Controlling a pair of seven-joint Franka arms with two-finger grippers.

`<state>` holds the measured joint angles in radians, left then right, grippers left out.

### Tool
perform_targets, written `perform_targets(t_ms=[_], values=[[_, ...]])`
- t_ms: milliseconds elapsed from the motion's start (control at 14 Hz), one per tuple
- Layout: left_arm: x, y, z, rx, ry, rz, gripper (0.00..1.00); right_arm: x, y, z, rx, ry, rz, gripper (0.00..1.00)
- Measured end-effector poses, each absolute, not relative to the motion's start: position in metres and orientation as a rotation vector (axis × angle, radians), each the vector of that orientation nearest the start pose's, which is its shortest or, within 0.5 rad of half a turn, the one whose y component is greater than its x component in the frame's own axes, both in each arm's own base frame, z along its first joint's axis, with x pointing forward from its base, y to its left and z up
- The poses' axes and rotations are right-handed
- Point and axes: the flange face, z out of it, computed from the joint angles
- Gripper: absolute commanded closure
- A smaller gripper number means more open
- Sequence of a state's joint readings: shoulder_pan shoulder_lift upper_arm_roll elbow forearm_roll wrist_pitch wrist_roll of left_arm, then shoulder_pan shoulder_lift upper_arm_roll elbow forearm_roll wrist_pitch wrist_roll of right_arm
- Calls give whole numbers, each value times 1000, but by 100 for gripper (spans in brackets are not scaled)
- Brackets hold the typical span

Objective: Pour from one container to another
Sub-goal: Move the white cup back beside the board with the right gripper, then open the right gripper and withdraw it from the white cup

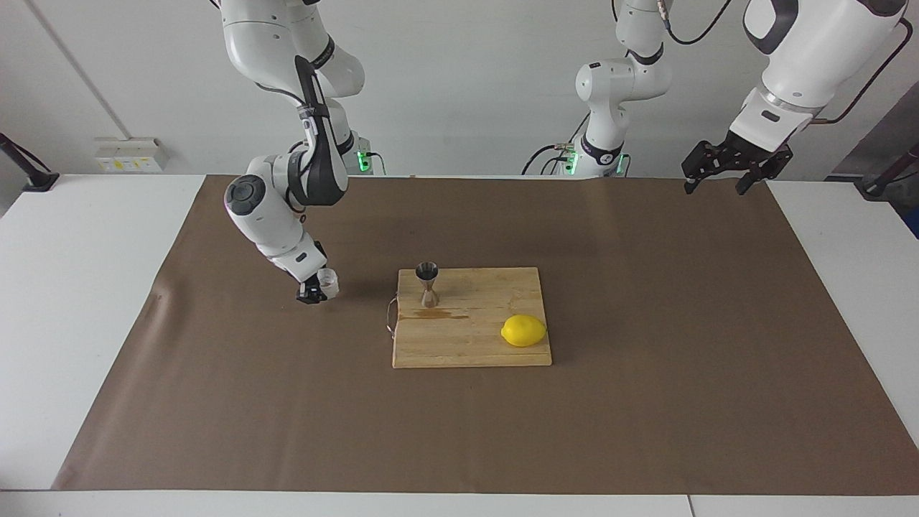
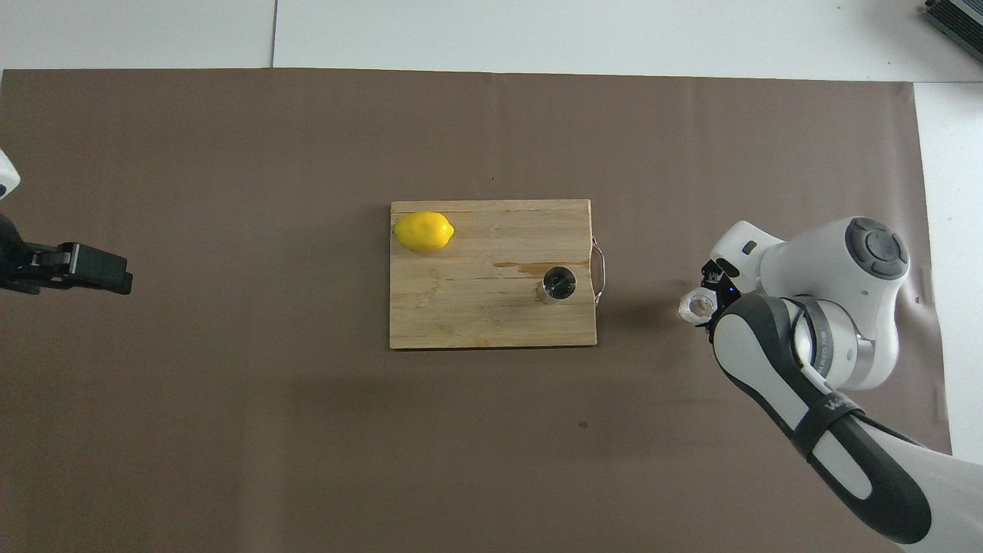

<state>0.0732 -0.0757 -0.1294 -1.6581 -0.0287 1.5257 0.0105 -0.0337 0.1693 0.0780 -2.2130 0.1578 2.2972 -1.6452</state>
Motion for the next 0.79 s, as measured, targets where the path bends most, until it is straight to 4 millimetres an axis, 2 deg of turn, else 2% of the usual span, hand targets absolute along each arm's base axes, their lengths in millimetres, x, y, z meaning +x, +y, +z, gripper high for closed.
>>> perform_targets(t_ms=[215,430,501,573,716,788], values=[[524,-35,620,-3156,105,91,0,533,-3,290,2287,2380,66,97],[524,-35,620,-3156,105,91,0,535,-21,291,2229,2403,108,92],[524,-35,620,-3156,105,91,0,535,-24,291,2222,2401,114,82],[524,-35,620,-3156,105,91,0,535,-24,291,2220,2402,115,67],[524,-35,620,-3156,105,91,0,535,-24,291,2220,2402,115,0],[524,-35,620,-3156,105,91,0,536,-24,290,2219,2401,116,0]])
